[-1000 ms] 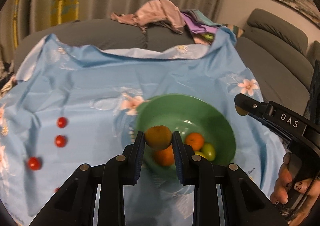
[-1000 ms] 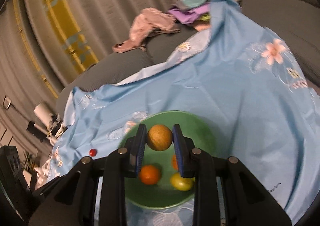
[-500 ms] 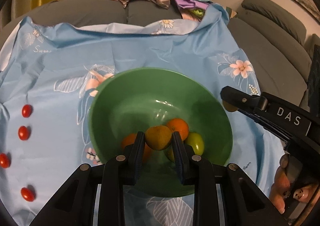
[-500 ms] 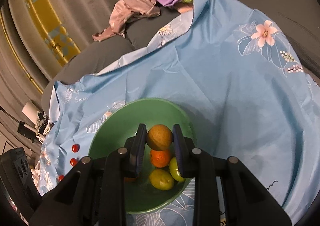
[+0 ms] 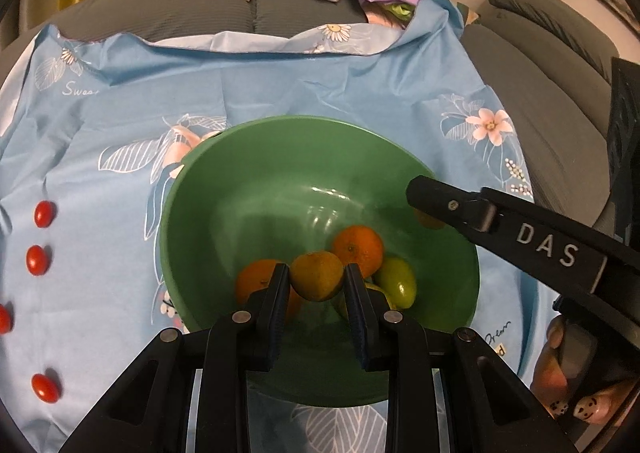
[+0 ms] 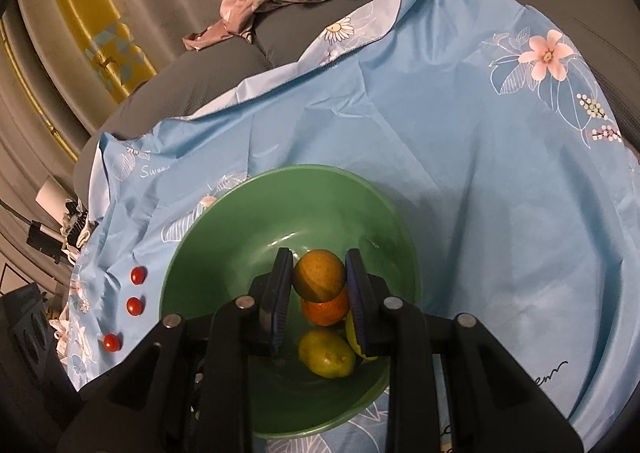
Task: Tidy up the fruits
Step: 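Lower the yellow mandarin into the bowl and open the right gripper, then move both grippers from the bowl to the cherry tomatoes on the cloth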
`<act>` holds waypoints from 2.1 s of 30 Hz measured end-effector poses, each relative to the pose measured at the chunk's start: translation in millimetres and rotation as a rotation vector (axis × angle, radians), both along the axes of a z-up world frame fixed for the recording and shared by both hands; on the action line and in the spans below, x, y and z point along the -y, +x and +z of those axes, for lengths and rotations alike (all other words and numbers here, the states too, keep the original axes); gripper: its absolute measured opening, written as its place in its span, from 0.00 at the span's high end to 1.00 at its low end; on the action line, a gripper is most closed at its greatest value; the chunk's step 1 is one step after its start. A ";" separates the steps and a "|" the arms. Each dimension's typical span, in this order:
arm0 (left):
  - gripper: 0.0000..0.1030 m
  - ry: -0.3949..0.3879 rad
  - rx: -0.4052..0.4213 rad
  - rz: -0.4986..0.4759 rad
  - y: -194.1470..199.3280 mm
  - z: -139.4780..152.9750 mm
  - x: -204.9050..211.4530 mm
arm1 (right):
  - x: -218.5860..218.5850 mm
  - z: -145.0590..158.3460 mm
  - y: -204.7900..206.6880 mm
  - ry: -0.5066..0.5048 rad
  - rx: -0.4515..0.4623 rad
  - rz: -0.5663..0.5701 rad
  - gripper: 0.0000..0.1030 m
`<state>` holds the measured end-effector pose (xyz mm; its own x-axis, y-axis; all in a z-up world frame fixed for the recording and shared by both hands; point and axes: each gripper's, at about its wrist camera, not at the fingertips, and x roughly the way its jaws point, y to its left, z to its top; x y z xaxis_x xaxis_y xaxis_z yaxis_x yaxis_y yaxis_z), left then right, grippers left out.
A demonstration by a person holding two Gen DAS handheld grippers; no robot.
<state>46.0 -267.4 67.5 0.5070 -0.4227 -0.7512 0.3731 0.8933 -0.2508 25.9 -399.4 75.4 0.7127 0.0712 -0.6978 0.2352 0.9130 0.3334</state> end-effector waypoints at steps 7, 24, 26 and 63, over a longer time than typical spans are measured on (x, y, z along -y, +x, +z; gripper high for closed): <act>0.73 0.017 -0.005 0.000 1.7 -4.9 4.1 | -0.1 -2.7 1.7 -0.006 -0.015 0.002 0.73; 0.73 0.046 0.012 0.012 0.7 -6.9 12.2 | -4.0 -15.1 12.2 -0.024 -0.070 0.010 0.73; 0.73 0.046 0.014 0.017 0.4 -7.1 12.4 | -4.0 -16.1 12.0 -0.027 -0.076 0.007 0.73; 0.34 -0.033 0.059 0.142 -14.5 59.8 -85.7 | -26.2 19.3 -4.6 -0.002 0.082 0.051 0.37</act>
